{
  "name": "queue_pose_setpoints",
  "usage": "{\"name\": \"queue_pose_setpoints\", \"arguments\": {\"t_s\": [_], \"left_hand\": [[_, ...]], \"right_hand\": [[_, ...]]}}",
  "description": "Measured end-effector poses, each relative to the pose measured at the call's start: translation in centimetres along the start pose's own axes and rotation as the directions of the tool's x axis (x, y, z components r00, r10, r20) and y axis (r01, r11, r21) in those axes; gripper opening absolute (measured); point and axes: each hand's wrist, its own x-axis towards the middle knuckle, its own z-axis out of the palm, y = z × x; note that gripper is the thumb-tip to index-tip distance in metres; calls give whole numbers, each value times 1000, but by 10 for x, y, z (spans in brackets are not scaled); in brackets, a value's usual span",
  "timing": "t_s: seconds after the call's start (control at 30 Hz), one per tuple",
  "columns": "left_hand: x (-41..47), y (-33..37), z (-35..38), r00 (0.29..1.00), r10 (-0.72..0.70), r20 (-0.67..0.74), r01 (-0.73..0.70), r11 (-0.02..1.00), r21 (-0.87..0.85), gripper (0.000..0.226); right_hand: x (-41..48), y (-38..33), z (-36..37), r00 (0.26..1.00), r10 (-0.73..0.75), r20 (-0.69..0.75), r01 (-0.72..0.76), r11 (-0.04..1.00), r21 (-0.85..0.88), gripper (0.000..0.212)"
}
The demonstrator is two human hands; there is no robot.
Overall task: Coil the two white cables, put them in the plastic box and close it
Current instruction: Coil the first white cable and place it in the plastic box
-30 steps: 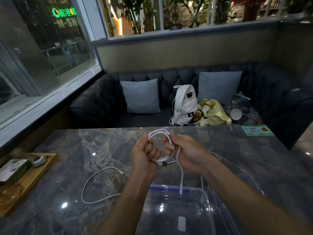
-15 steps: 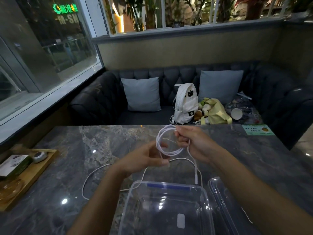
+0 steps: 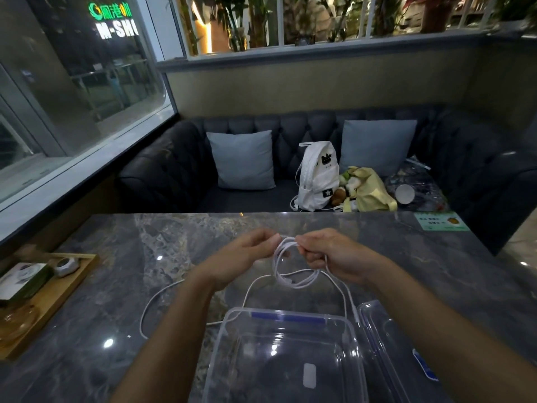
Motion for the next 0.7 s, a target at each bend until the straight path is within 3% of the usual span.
{"name": "queue_pose_setpoints", "arguments": {"t_s": [0.1,0.23,0.47,0.6,0.63,0.7], "left_hand": [[8,5,13,998,-26,57,29,998,-47,30],[14,-1,21,974,-111,198,164,946,-280,35],[24,-10,26,969,-229,-98,184,923,-338,44],[25,-15,20,950,-195,-246,136,962,-237,51],[25,-18,20,945,-177,-276,126,973,-193,55],[25,-22,24,928,-128,-349,108,991,-76,55]], "right_hand": [[3,2,6,999,5,39,-6,1000,19,32],[2,7,6,999,8,54,-7,1000,-15,32],[-5,13,-6,998,-17,-63,-5,941,-340,21],[-15,8,-21,997,18,-81,-65,773,-631,22],[-17,6,-22,997,47,-66,-79,750,-657,22],[-20,0,-23,994,93,-50,-104,801,-589,20]]}}
